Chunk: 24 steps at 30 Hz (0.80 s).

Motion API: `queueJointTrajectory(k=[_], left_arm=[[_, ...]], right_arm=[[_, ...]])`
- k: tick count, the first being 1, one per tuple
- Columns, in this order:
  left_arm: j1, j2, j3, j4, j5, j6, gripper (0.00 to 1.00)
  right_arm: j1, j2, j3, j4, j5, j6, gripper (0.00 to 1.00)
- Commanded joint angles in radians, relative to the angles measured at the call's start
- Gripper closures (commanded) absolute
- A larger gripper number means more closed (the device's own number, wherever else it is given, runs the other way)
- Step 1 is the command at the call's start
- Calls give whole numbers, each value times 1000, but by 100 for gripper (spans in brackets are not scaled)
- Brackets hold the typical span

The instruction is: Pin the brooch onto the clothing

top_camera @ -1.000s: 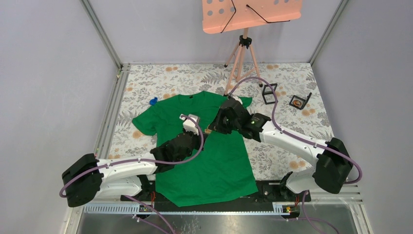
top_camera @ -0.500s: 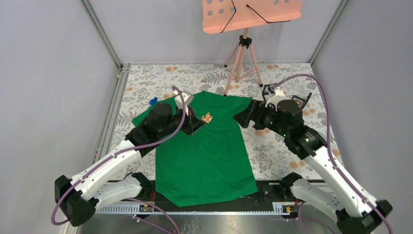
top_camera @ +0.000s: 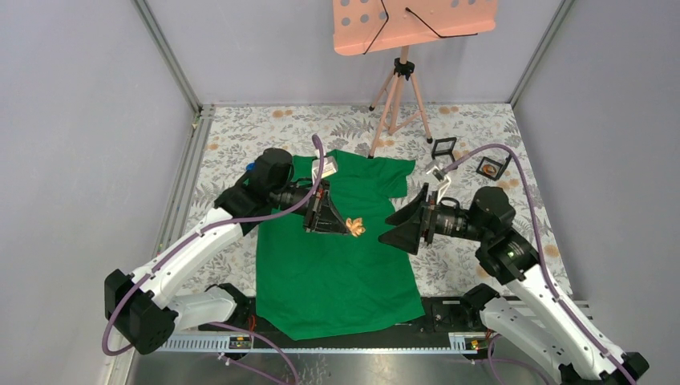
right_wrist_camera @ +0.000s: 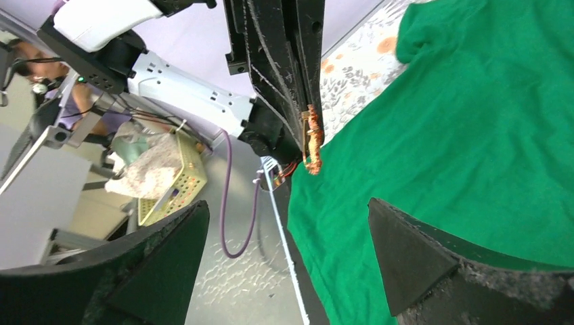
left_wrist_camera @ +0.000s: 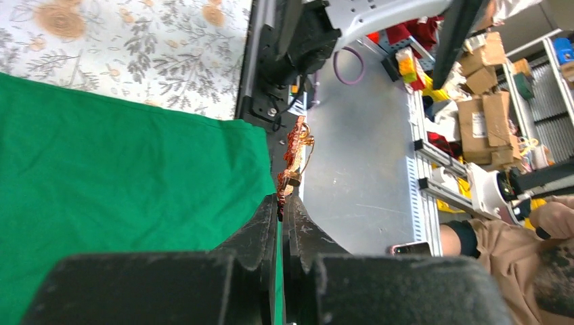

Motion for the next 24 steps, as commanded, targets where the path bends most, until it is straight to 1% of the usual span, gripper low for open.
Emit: queueJointTrajectory(k=[1,5,7,9,12,16,24], left_arm=[[1,-25,0,20,127,14,100],[1,-43,-10,9,94,6,100],[1,-47,-13,5,70,3,100],[1,-46,-14,5,58,-2,100],[3,-41,-10,-4,45,-1,100],[2,-43,-13,-11,47,0,100],[2,-58,-16,-11,56,4,100]], right_arm=[[10,67,-37,207,-145,74,9],[59,103,-66,326,-110,138,11],[96,114,-72,354,-70,143,12],[136,142,-59,348,-36,127,17],[177,204,-36,346,-29,120,30],[184,216,-49,396,12,145,41],[184,205,-62,401,55,169,51]])
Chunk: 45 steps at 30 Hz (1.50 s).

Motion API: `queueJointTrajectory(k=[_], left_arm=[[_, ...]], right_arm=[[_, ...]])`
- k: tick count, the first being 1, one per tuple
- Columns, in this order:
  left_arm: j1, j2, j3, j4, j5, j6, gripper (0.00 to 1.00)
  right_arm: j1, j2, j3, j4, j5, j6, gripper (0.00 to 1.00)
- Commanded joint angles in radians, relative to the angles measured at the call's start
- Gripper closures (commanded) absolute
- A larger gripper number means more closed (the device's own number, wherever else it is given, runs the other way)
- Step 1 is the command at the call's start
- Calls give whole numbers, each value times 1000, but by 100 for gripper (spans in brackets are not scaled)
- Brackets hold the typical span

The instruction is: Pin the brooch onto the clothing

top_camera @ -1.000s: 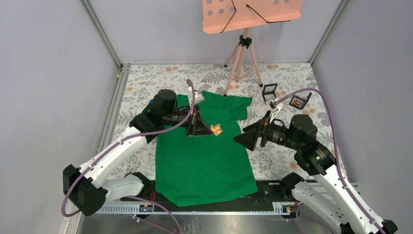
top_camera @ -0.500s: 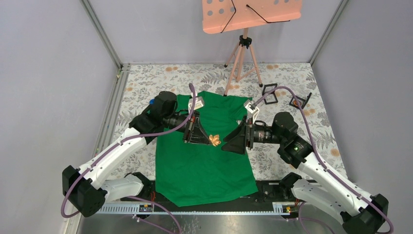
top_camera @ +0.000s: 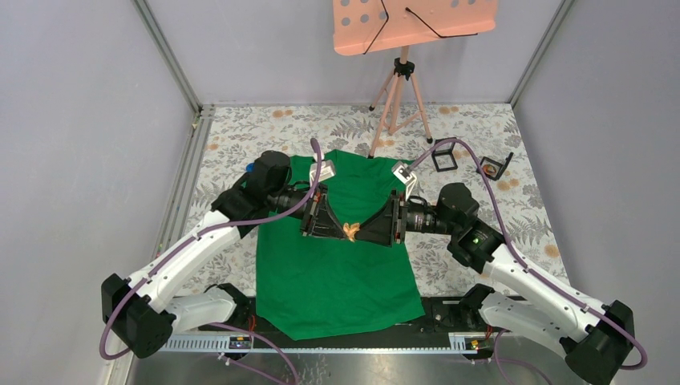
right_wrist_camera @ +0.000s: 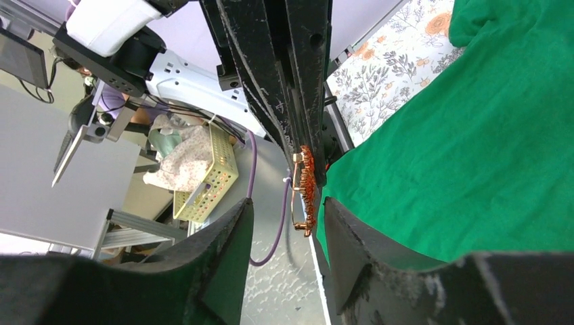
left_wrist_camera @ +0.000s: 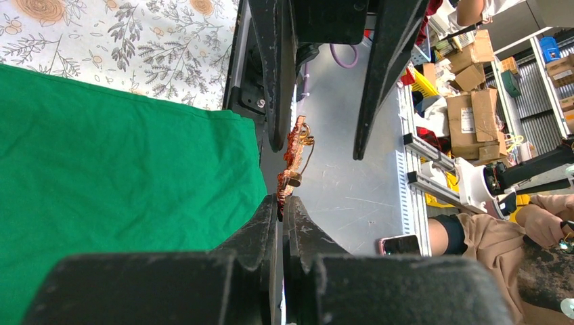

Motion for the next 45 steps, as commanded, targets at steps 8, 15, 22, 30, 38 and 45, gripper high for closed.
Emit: queueJointTrajectory(k=[8,15,22,30,38,45], left_arm=[[2,-36,-3,28,14,10,100],[1,-37,-4,29,17,10,100],[3,-36,-6,31,17,11,100],[2,-32,-9,41,25,6,100],[2,-25,-10,43,2,4,100],[2,-15,-11,40,1,-2,100]], right_arm=[[10,15,5,83,38,35,63],[9,28,3,66,56,33,71],[13,53,5,15,106,13,80],[35,80,25,-106,203,-63,85],[42,74,39,-146,222,-88,77],[41,-62,72,-218,288,-125,49]])
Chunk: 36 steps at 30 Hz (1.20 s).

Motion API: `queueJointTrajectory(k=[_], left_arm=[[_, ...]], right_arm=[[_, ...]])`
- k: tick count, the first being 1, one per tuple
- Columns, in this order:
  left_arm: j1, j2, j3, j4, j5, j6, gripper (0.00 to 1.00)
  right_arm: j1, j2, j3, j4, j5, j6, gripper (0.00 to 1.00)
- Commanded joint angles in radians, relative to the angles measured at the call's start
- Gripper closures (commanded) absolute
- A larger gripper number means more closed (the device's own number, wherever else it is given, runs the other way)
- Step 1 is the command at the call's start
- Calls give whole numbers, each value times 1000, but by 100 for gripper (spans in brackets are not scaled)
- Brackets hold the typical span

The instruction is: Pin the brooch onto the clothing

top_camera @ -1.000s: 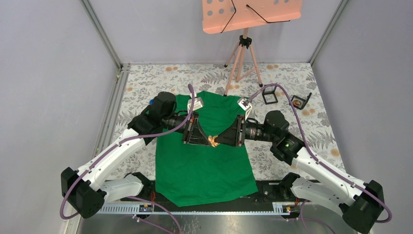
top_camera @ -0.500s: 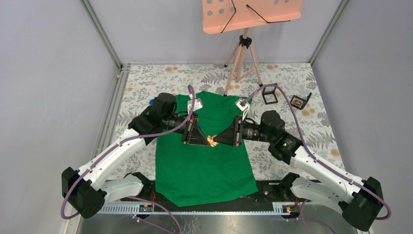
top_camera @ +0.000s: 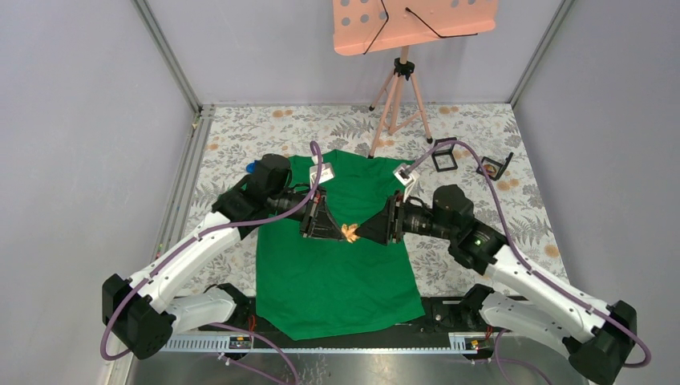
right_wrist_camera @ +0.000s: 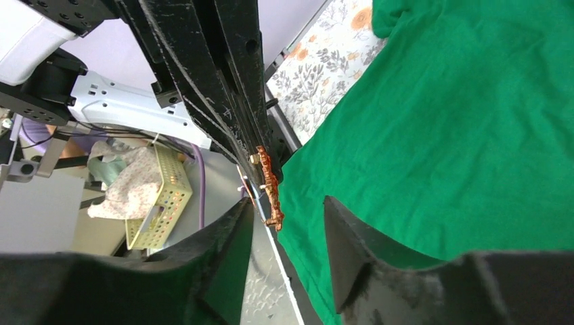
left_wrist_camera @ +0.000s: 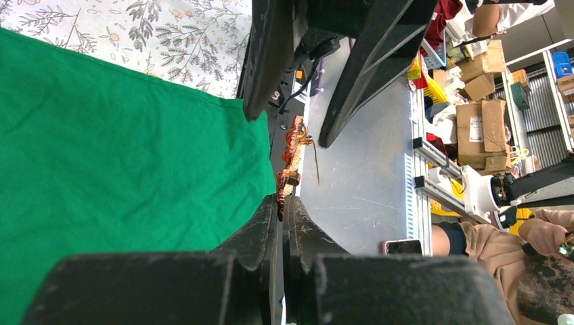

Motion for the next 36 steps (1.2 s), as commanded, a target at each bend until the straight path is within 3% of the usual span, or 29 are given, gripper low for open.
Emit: queueJointTrajectory(k=[1,8,21,33,36], left_arm=[[-5,-7,20,64,51,-1,100],[-6,-9,19,64,80,0,100],[-6,-7,18,64,81,0,100],[-6,-8,18,69,59,-3,100],[-6,-13,16,76,53,-7,100]], right_arm=[[0,-91,45,-67,91,-63,45],[0,-115,11,-1,107,-39,43],[1,-14,-4,186,-38,54,55],[1,20,-31,224,-80,77,65],[2,21,-38,234,-82,81,75]])
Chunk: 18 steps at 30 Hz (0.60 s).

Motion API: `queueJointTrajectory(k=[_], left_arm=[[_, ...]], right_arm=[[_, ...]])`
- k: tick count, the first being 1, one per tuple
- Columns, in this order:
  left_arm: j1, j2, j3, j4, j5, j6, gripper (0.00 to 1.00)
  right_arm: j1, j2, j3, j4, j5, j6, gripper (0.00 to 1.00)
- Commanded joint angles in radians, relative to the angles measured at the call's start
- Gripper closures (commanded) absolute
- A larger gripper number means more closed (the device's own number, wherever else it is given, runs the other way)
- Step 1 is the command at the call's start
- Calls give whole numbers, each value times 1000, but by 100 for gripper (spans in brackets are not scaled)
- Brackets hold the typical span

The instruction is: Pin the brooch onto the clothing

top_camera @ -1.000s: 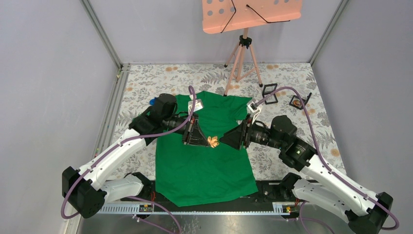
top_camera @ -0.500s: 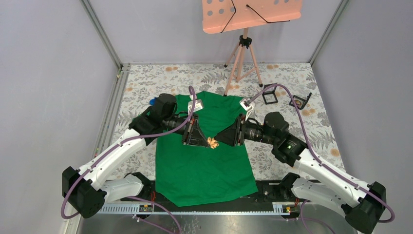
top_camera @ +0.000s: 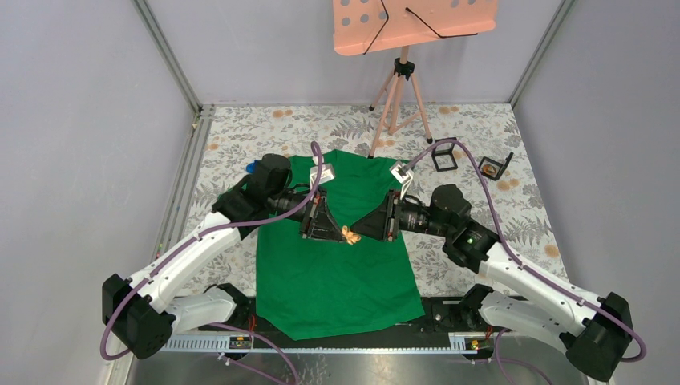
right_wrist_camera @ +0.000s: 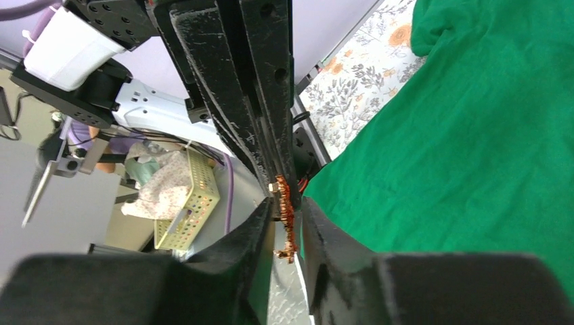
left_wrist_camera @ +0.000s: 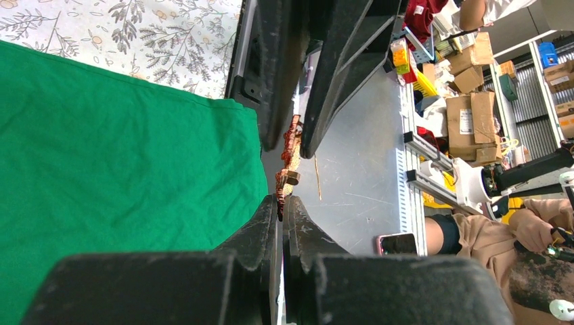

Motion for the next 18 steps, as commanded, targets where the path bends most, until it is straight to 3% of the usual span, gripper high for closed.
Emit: queueJointTrajectory(k=[1,4,6,18], left_arm=[[-3,-12,15,63,6,-5,100],[-2,-8,16,72,0,-16,99],[-2,-6,15,84,-6,-28,88],[37,-124,-72,324,-24,-159,55]], right_arm=[[2,0,-11,76,-32,11,80],[2,-7,-26,109,-22,22,100],[1,-12,-36,136,-12,30,100],[2,-101,-108,344,94,91,100]])
